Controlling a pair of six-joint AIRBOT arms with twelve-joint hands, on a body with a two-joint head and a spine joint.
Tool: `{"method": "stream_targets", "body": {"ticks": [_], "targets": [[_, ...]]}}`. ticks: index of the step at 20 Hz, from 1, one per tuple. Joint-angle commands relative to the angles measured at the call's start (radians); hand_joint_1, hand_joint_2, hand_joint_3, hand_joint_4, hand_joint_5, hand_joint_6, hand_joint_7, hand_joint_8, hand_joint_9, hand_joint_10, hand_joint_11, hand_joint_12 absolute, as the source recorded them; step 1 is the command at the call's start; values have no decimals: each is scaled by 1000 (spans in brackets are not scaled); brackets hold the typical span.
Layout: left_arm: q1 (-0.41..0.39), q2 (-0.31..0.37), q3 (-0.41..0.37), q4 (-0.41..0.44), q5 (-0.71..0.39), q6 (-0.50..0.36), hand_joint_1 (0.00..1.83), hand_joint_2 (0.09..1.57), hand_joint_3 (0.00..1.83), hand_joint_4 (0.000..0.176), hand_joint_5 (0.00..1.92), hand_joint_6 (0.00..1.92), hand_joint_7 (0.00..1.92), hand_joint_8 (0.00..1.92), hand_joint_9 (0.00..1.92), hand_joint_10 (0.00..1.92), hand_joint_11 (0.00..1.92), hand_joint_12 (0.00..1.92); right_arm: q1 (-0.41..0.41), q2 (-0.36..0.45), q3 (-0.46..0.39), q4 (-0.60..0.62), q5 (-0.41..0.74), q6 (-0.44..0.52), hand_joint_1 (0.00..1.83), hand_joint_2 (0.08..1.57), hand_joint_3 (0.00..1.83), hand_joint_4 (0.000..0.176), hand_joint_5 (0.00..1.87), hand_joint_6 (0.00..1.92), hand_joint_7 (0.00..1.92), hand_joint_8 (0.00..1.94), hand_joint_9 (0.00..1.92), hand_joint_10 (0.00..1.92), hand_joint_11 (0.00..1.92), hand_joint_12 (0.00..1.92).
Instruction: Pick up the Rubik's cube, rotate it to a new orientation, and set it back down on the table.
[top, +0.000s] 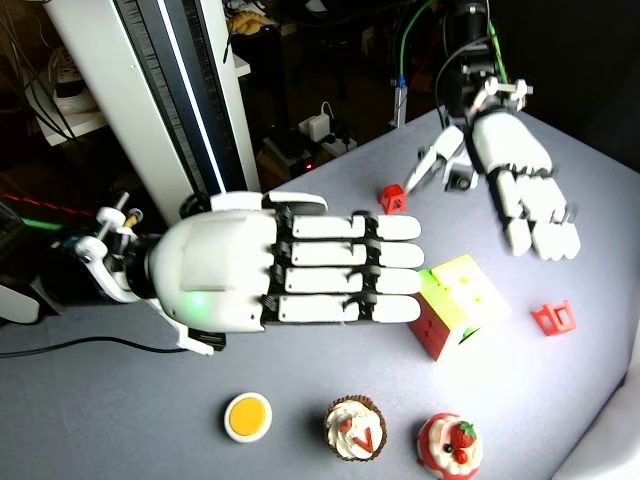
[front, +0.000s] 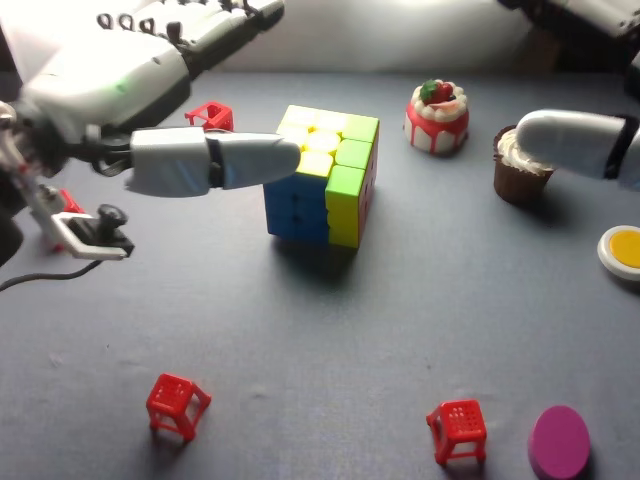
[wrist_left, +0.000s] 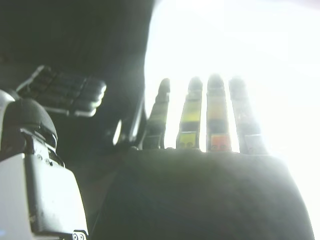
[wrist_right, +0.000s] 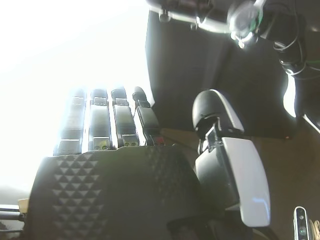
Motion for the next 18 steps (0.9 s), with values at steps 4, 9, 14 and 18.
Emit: {"method": "stream_targets", "body": {"ticks": [4,9,14,18], "targets": [[30,44,-36,-29,-232,21,0,959,0,74,0,0,0,0,0,0,0,0,13,44,-40,54,113,5,0,1234,0,0,0,0,0,0,0,0,0,0],[90,98,-86,-62,-367,57,0,992,6,154,0,0,0,0,0,0,0,0,11,86,-77,79,130,5,0,1242,0,1,0,0,0,0,0,0,0,0],[125,131,-119,-73,-457,74,10,1093,10,151,0,0,0,0,0,0,0,0,5,105,-100,91,194,5,123,1266,0,29,0,0,0,0,0,0,0,0],[170,159,-141,-100,-541,87,0,1179,13,149,0,0,0,0,0,0,0,0,-10,133,-132,111,274,5,231,1260,0,24,0,0,0,0,0,0,0,0]]}}
